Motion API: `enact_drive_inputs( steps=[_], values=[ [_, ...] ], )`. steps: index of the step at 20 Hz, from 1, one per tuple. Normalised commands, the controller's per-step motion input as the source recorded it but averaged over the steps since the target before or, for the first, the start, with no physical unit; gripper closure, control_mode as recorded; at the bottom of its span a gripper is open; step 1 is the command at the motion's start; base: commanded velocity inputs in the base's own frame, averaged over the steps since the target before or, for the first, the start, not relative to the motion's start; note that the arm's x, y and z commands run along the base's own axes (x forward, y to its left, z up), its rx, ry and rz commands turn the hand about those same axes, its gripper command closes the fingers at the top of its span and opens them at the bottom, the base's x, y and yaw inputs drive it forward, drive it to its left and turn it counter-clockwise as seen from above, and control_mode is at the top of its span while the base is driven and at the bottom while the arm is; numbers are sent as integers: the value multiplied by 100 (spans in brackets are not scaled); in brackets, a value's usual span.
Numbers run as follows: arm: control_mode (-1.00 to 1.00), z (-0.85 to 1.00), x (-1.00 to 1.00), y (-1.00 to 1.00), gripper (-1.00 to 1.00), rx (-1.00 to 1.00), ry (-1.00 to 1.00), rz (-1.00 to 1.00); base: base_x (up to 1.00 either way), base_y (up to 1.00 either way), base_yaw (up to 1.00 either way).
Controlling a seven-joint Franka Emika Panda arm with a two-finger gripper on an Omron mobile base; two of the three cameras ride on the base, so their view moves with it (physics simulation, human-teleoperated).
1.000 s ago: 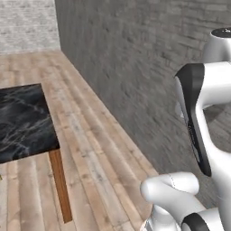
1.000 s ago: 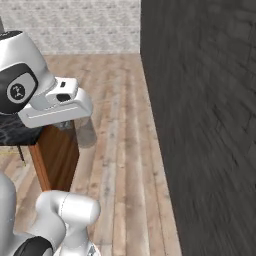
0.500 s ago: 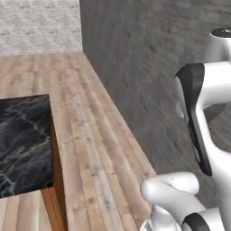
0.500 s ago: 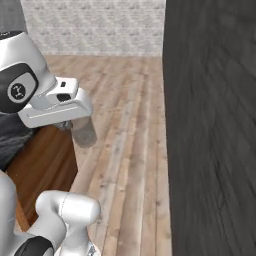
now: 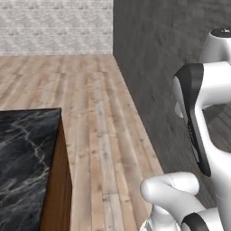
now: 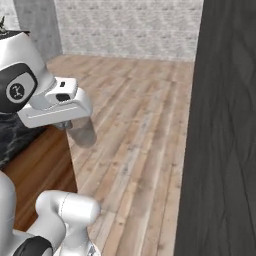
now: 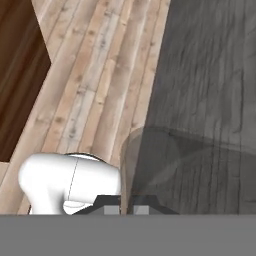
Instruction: There is a bowl on the dining counter. Grab a lemon wedge from the fridge and place it in the bowl. Then get the liquor bottle and glass cup from the cabinet and place them next to the bowl.
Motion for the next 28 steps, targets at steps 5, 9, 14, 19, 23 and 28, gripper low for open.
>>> enact_drive_inputs(
  steps=[5, 9, 14, 19, 23, 28],
  values=[
    [100, 0, 0, 0, 100, 0, 0, 0, 100, -52, 35],
    [100, 0, 0, 0, 100, 0, 0, 0, 100, -54, 35],
    [100, 0, 0, 0, 100, 0, 0, 0, 100, -55, 35],
    [100, 0, 0, 0, 100, 0, 0, 0, 100, -54, 35],
    [100, 0, 0, 0, 100, 0, 0, 0, 100, -54, 35],
    [100, 0, 0, 0, 100, 0, 0, 0, 100, -57, 36]
  ],
)
